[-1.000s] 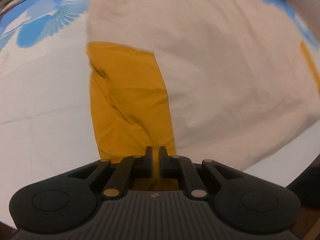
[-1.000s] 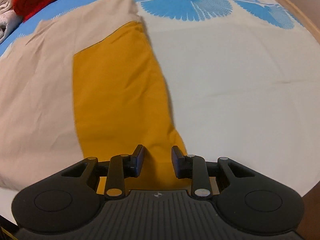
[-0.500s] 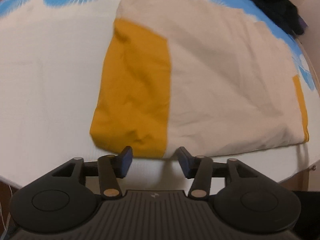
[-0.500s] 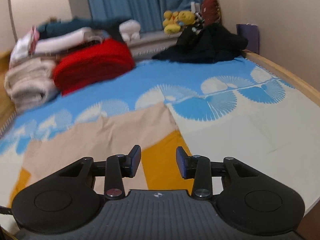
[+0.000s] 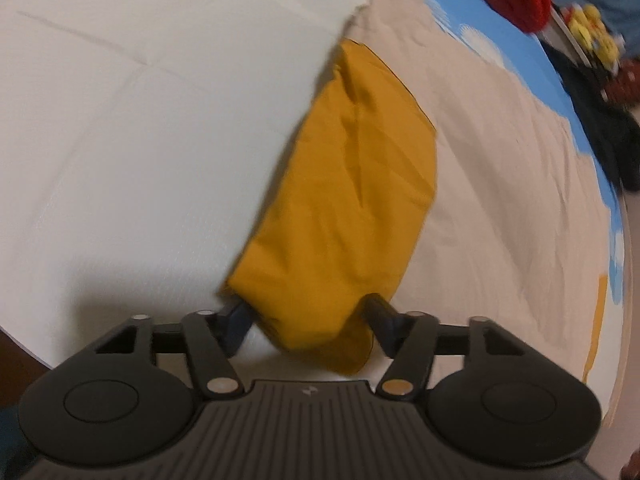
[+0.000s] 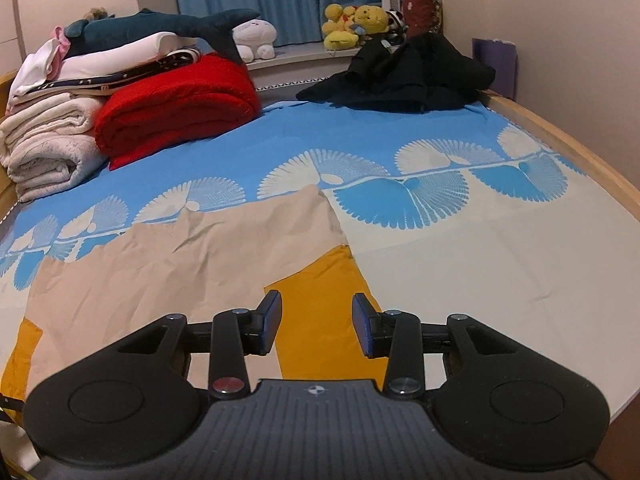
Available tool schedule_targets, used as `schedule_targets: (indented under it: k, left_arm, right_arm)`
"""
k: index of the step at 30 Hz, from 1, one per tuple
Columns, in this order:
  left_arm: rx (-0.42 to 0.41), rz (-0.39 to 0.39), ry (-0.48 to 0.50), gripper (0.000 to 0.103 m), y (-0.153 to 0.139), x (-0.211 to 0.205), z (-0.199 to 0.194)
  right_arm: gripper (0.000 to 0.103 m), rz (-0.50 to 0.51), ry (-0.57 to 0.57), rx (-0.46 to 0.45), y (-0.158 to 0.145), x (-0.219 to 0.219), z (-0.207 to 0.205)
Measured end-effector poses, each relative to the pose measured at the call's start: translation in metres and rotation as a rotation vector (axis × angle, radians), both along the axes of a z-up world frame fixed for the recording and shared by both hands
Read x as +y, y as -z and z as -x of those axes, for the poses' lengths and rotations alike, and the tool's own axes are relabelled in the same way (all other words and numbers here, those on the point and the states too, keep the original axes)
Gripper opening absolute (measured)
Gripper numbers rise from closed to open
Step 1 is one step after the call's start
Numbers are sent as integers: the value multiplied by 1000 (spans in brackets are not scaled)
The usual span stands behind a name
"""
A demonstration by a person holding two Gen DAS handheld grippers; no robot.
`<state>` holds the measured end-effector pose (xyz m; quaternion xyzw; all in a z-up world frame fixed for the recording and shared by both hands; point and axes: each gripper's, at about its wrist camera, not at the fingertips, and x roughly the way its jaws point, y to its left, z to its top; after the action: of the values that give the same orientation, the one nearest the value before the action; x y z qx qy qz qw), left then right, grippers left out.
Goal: Fold large clothes
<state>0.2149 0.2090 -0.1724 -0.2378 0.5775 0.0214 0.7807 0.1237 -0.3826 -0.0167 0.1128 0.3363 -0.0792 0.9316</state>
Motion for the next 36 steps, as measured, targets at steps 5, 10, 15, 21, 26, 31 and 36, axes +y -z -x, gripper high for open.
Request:
schedule_targets:
  k: [5, 10, 15, 21, 26, 31, 36]
  left_arm:
    - [-60, -30, 41, 13, -11, -6, 0]
    - [-165, -104, 61, 8, -41, 0, 11]
    - [-224, -206, 34, 8, -73, 19, 26]
    - [-281, -445, 128, 7, -116, -2, 47]
    - [-474, -473, 240, 7, -136, -40, 54]
    - [-618, -297, 323, 7, -168, -100, 45]
    - [-718, -176, 582, 6, -181, -215, 50]
  right_arm:
    - [40, 7, 21, 16, 3, -3, -1]
    - [40, 22, 35, 21, 3, -5, -6]
    - [40, 31, 40, 17, 2, -9, -14]
    - [40, -24, 48, 15, 2, -10, -24]
    - [40, -54, 32, 1, 0, -7, -30]
    - [40, -36, 15, -4, 0, -5, -35]
    - [40, -43, 24, -16, -1, -15, -29]
